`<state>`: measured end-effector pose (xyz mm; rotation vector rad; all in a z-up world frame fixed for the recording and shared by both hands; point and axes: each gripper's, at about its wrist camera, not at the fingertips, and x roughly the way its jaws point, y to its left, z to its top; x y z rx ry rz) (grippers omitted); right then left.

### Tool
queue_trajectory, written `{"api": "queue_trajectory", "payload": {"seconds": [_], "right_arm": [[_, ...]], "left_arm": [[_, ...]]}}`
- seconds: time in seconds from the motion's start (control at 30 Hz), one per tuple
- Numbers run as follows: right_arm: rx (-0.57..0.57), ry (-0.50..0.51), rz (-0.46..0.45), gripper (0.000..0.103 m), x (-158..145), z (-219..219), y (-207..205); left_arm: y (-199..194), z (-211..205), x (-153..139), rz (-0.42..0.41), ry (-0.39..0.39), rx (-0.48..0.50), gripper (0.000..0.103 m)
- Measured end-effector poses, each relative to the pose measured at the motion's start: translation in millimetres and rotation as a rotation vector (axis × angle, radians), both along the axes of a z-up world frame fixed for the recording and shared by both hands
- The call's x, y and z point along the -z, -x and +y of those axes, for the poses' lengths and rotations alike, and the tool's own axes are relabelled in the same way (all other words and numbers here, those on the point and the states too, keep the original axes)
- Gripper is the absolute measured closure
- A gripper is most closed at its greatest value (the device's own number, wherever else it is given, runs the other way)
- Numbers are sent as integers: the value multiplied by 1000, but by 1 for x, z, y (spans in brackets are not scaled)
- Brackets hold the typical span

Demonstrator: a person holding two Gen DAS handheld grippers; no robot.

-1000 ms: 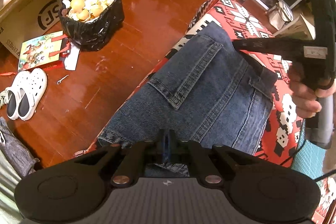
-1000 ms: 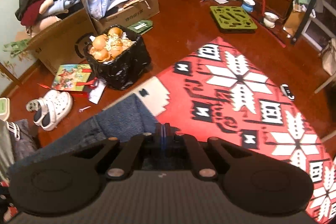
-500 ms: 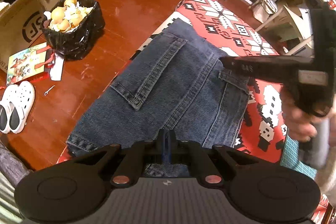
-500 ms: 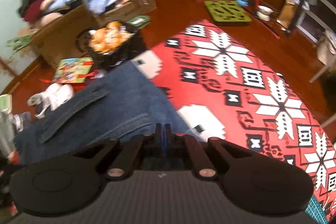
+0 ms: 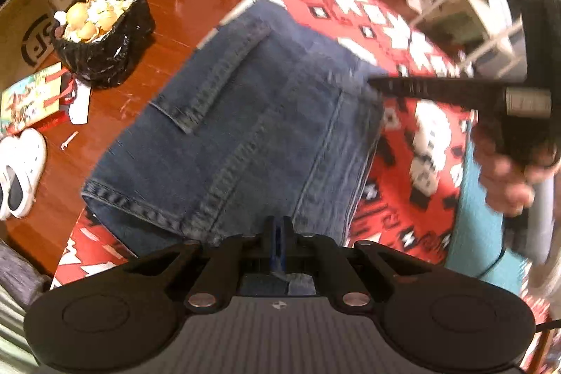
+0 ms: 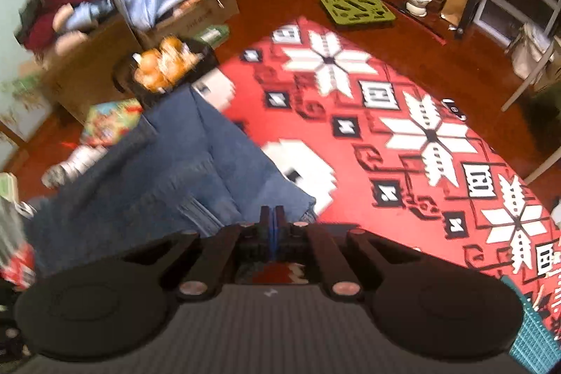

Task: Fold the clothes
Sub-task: 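Lower the shorts onto the blanket and open both grippers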

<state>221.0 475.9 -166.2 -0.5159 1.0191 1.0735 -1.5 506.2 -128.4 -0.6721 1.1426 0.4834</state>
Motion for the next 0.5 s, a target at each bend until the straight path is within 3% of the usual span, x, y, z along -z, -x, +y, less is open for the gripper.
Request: {"api": "queue_trajectory", "payload": {"seconds": [0.27,0.5], "right_arm": [[114,-39,-20,102,-20,-26,-15],[87,-89,15,96,-60,-84,5]], "left_arm": [[3,-22,0,37,-41,65,100],[-1,-53,-16,33,-74,100,101]]}}
